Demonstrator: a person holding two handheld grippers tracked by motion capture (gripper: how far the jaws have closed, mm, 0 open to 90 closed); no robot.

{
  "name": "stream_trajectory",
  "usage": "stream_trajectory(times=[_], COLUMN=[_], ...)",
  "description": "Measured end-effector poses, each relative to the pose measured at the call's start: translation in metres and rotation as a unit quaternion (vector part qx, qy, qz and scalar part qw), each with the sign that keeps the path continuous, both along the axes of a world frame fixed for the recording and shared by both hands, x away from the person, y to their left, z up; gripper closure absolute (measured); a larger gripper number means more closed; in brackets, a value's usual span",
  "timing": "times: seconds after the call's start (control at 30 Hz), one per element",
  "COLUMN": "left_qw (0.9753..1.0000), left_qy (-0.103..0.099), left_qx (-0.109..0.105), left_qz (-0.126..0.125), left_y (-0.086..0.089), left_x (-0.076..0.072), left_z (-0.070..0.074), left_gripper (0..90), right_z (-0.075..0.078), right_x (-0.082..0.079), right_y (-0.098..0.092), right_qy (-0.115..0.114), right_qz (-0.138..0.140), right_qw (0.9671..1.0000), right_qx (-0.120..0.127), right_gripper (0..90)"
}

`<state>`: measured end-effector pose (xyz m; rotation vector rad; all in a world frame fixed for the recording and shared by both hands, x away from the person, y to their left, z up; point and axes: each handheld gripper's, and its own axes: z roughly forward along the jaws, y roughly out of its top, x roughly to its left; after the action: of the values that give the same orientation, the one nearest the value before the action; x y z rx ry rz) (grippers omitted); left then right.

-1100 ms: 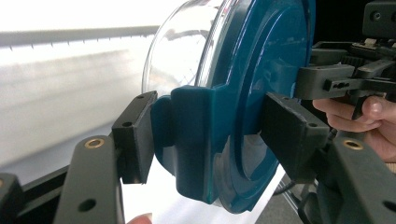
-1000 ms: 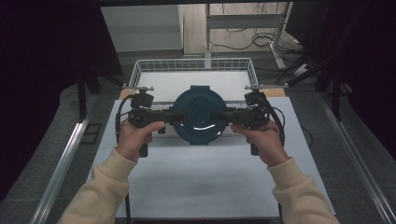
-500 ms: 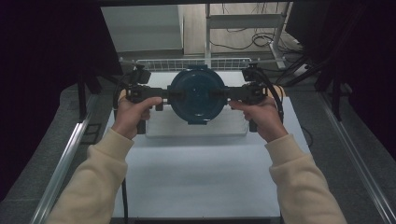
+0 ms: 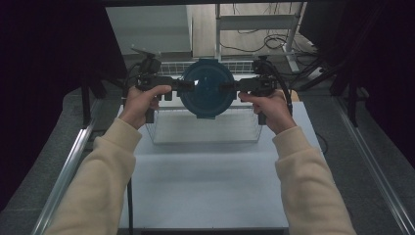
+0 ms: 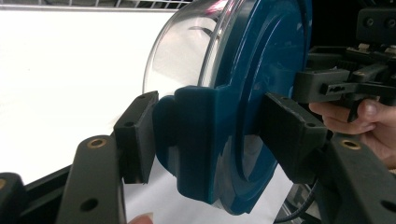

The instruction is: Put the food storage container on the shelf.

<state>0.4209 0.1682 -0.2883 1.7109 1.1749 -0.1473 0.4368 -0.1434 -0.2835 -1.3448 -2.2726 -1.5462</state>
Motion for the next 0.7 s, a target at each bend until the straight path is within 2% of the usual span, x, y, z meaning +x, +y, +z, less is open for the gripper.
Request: stream_trajectory(times=[0.07, 0.1, 0.13, 0.17, 0.27, 0.3, 0.37, 0.47, 0.53, 0.7], left_qw=[1.0, 0.9999, 0.9999, 0.9998, 0.9998, 0.9994, 0.9991, 0.9979, 0.9975, 0.9955], left_qy=[0.005, 0.013, 0.013, 0.019, 0.021, 0.029, 0.035, 0.049, 0.053, 0.064], left_qx=[-0.003, -0.005, -0.005, -0.006, -0.005, -0.016, -0.024, -0.039, -0.043, -0.057], left_qz=[0.001, 0.003, 0.003, 0.004, 0.002, 0.006, 0.007, 0.015, 0.019, 0.04], left_y=[0.001, 0.003, 0.003, 0.004, 0.006, 0.008, 0.011, 0.012, 0.012, 0.008], left_x=[0.004, 0.012, 0.012, 0.018, 0.024, 0.029, 0.034, 0.041, 0.043, 0.056], left_z=[-0.002, -0.006, -0.006, -0.01, -0.014, -0.016, -0.019, -0.023, -0.024, -0.032], left_gripper=[38.8, 38.7, 38.6, 38.5, 38.0, 38.0, 37.8, 37.2, 36.0, 33.0], right_z=[-0.003, -0.004, -0.006, -0.007, -0.011, -0.013, -0.013, -0.014, -0.015, -0.024], right_x=[0.007, 0.01, 0.013, 0.017, 0.025, 0.032, 0.036, 0.045, 0.047, 0.062], right_y=[0.001, 0.002, 0.003, 0.004, 0.007, 0.007, 0.008, 0.008, 0.009, 0.007], right_qy=[0.008, 0.012, 0.016, 0.02, 0.029, 0.04, 0.044, 0.067, 0.072, 0.117], right_qz=[-0.005, -0.006, -0.006, -0.007, -0.004, -0.009, -0.013, -0.021, -0.025, -0.056], right_qw=[1.0, 0.9999, 0.9998, 0.9998, 0.9996, 0.9992, 0.9989, 0.9974, 0.9969, 0.9903], right_qx=[0.0, 0.0, -0.001, -0.002, -0.006, 0.005, 0.008, 0.017, 0.019, 0.048], right_gripper=[36.4, 36.4, 36.4, 36.4, 36.4, 36.6, 36.5, 36.3, 36.3, 36.1])
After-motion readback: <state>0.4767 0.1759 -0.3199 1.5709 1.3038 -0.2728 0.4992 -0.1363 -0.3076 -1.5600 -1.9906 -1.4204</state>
